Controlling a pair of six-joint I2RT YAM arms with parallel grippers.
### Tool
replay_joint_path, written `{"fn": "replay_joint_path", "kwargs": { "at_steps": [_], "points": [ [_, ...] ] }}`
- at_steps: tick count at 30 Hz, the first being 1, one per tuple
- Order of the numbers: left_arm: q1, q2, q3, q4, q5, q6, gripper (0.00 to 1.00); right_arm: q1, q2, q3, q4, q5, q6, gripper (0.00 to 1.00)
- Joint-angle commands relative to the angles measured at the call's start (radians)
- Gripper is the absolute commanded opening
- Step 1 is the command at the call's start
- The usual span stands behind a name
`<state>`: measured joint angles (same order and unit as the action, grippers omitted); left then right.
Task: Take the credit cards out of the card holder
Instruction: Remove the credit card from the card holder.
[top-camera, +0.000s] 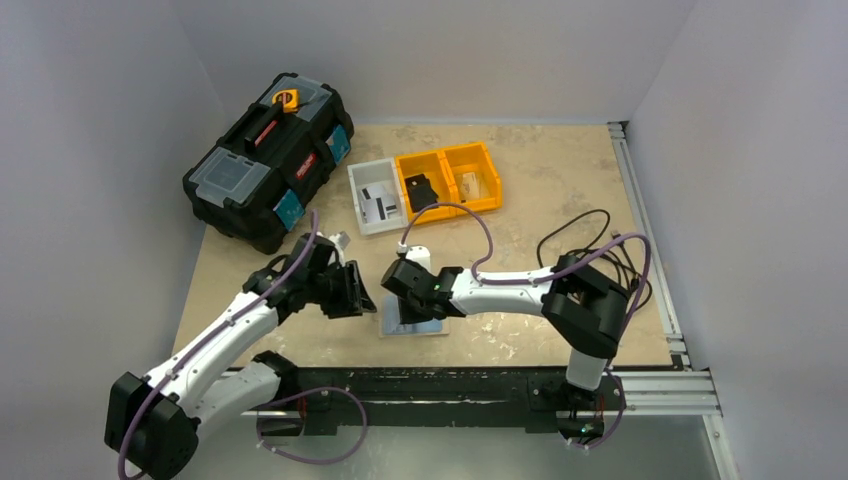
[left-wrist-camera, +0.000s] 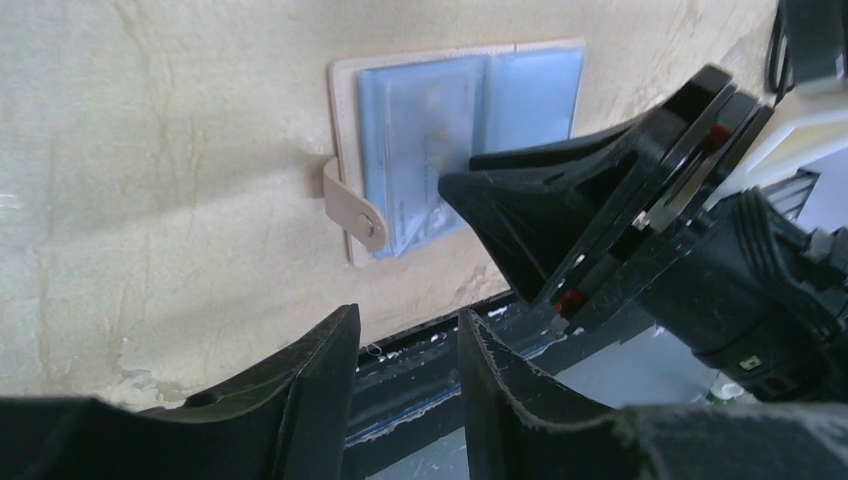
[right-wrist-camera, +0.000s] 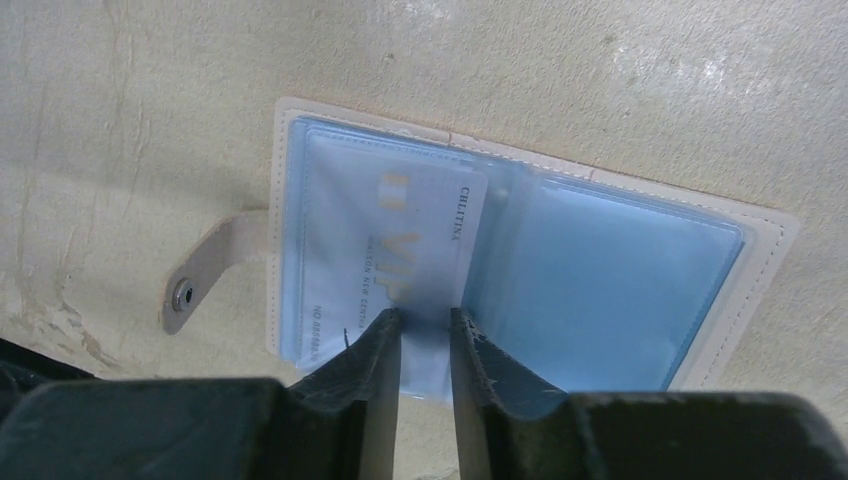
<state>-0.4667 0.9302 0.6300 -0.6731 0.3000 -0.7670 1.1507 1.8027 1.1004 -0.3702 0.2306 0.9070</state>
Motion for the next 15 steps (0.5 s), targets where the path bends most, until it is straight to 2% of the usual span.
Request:
{"fn": "replay_joint_path", "kwargs": {
  "at_steps": [1, 7, 15],
  "points": [
    [-0.078, 0.036, 0.044, 0.045, -0.022, -0.05, 0.4, -0.002, 0.052, -0.097, 0.045, -0.074, 0.032, 0.18],
    [-0.133, 0.134, 0.037, 0.148, -0.011, -0.106, 0.37, -0.023, 0.037, -0.159, 0.102, -0.108, 0.043, 0.1],
    [-0.141, 0.273, 0.033, 0.244, 0.007, -0.116, 0.36, -0.038, 0.026, -0.218, 0.15, -0.136, 0.055, 0.03]
  ]
}}
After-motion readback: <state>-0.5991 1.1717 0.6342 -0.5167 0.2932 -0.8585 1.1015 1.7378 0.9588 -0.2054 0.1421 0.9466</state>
